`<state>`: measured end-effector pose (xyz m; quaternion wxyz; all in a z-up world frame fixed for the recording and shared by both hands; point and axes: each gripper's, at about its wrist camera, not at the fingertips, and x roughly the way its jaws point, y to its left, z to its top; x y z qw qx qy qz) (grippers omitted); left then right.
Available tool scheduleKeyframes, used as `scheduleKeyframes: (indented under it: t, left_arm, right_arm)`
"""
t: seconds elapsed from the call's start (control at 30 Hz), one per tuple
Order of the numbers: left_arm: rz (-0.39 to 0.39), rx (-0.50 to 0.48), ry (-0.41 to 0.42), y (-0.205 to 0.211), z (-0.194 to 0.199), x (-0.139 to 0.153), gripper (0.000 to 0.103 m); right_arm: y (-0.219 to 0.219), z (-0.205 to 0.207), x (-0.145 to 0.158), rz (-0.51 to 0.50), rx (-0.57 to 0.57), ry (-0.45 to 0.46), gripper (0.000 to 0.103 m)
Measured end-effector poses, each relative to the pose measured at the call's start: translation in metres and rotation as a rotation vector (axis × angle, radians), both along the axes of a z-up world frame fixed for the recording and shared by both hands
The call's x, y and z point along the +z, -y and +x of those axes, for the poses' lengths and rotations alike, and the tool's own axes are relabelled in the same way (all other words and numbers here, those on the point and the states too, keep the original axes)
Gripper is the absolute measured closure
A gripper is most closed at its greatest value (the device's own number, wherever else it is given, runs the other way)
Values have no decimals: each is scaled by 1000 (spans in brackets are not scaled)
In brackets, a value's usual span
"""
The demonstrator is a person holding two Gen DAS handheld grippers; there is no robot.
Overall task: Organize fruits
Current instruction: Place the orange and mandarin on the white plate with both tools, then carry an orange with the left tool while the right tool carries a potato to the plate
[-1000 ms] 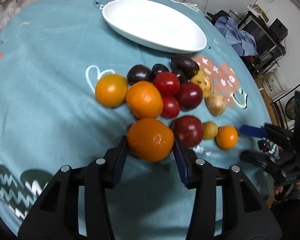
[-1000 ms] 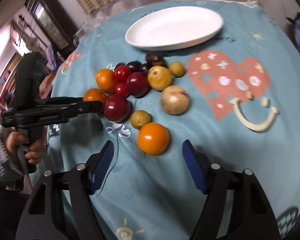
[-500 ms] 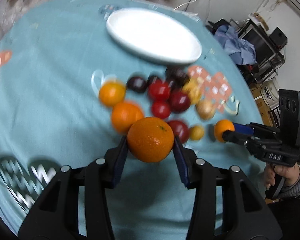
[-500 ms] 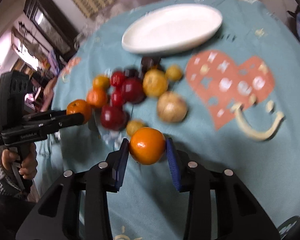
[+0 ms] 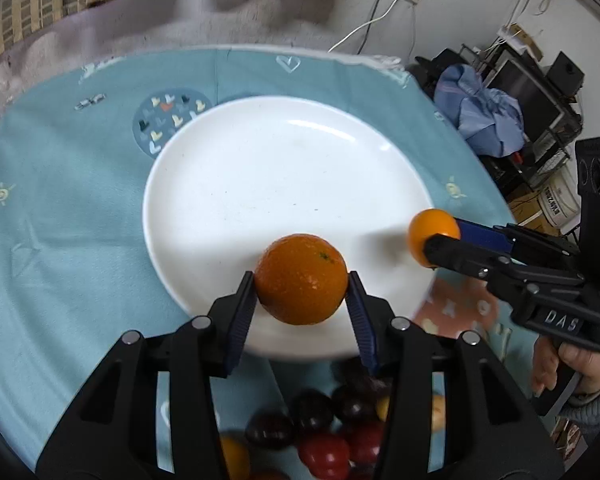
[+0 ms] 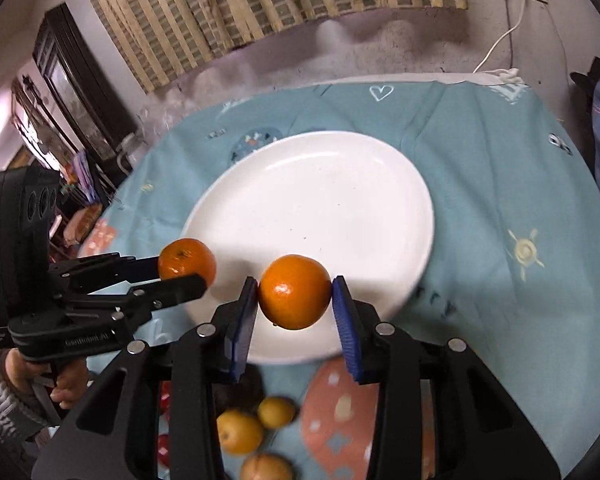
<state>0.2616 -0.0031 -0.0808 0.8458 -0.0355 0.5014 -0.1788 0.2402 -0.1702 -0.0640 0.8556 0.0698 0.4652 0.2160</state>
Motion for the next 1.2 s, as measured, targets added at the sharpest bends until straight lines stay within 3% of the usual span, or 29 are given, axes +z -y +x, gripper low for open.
scheduleKeyframes:
  t: [0.13,0.2,0.23,0.5,0.6,0.83,1.2]
  left_arm:
    - [12,11,-21,0,6,-14,55]
    - [-2,23,-21,-5,4,-16,47]
    - [-10,34,-17,-9,3,-14,46]
    - [-15,104,38,-46,-37,20,39]
    - [5,136,31,-63,-71,22,37]
    - [20,167,-51,-71,-149,-3,36]
    - [56,153,-82,-47,-153,-25,33]
  right_arm:
    - [-9,9,-14,-35,-6,-20,62]
    - [-12,6,-12,-36,-11,1,43]
    - [-12,4,-7,-45,-20,30,41]
    - [6,-46,36,21,-24,121,41]
    - [13,-75,37,47,-43,95,41]
    - [26,-151,12,88,-71,-23,41]
    - [40,-193,7,68,-89,-69,41]
